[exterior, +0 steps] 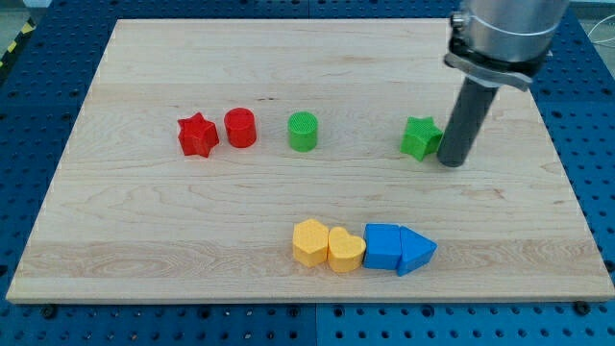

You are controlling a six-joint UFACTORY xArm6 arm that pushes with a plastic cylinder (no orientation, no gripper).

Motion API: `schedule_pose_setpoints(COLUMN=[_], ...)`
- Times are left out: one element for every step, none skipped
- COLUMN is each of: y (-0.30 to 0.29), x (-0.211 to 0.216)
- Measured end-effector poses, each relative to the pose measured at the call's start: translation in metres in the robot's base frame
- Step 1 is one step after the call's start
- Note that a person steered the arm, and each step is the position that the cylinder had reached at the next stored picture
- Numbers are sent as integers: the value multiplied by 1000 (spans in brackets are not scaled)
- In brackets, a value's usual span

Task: Push the green star to the right side of the green circle

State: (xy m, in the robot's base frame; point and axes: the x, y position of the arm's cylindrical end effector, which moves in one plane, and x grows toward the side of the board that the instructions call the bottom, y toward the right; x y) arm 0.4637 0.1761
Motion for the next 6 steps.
schedule_pose_setpoints(y=[18,14,-21,-59,-88,-100], x=[-6,-18,-19,-19,-19,-21])
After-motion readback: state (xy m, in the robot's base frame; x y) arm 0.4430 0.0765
